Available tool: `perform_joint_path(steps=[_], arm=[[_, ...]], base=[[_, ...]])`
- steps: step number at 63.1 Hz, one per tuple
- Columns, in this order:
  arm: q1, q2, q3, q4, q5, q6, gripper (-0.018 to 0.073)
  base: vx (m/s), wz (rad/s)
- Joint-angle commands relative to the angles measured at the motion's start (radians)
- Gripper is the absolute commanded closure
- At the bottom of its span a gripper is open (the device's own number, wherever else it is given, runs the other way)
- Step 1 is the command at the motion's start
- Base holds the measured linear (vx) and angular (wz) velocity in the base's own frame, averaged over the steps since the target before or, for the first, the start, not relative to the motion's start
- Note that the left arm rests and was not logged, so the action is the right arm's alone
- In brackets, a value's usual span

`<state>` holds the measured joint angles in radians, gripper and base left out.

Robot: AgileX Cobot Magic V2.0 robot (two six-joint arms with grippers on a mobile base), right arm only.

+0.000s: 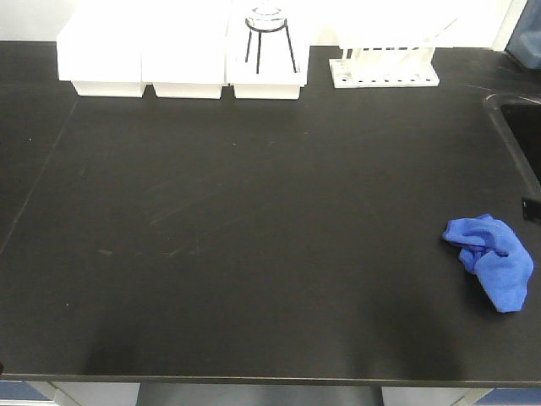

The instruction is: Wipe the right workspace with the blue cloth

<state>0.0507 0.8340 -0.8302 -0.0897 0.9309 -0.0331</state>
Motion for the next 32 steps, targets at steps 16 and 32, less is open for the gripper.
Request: perform_joint_path(steps=[16,32], arm=[[0.001,0.181,0.189,-0.202,-0.241,0.18,-0.0045],[0.0,0.389,0.206,-0.241,-0.45,0.202,-0.0023]], base=[[0.0,0.0],[0.0,0.0]])
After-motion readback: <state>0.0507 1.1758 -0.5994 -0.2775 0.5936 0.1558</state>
